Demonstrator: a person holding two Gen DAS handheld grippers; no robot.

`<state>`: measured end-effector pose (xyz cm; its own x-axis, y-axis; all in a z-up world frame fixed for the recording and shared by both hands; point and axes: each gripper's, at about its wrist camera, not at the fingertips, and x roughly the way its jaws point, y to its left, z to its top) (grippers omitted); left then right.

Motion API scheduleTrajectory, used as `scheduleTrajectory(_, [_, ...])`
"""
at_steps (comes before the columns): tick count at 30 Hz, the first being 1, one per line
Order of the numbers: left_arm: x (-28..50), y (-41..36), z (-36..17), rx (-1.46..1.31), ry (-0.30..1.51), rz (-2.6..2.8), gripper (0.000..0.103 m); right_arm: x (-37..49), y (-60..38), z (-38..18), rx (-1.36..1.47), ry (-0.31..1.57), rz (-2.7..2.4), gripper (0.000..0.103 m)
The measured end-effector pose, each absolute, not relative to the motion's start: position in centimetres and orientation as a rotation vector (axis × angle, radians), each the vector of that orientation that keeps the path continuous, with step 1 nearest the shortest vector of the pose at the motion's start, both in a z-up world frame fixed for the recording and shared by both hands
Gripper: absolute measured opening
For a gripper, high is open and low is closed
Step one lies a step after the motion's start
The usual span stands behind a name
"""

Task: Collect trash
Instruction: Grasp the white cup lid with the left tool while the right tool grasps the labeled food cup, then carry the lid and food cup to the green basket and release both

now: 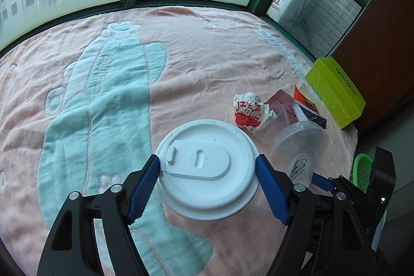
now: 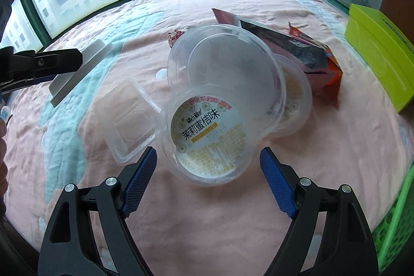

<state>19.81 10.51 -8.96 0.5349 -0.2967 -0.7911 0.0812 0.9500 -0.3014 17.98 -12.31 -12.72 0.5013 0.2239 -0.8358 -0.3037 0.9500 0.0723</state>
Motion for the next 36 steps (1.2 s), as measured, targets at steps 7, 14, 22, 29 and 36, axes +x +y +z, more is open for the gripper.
scheduleTrajectory(7, [19.4,10.1,-8.6,-0.24,0.976,-0.236,0.073,17.4,-13.0,-12.1,-0.053,0.983,0.332,0.063])
scheduleTrajectory(14, [18.6,8.8,-7.4,-0.231,0.956,-0.264,0.073,15.8,-15.2,-10.7,-0.003,0.97,0.318,0.057])
scheduleTrajectory(22, [17.3,6.0,-6.2,-0.219,0.938,-0.313,0.073,13.1,-18.2,-9.3,0.064,0.952,0.294,0.057])
scheduleTrajectory(29, [16.3,2.6,-5.2,-0.197,0.93,-0.373,0.073,10.5,-21.5,-7.3,0.094,0.912,0.234,0.057])
scheduleTrajectory(36, [15.3,-1.7,-4.3,-0.177,0.924,-0.448,0.073,8.2,-25.8,-5.5,0.148,0.876,0.149,0.058])
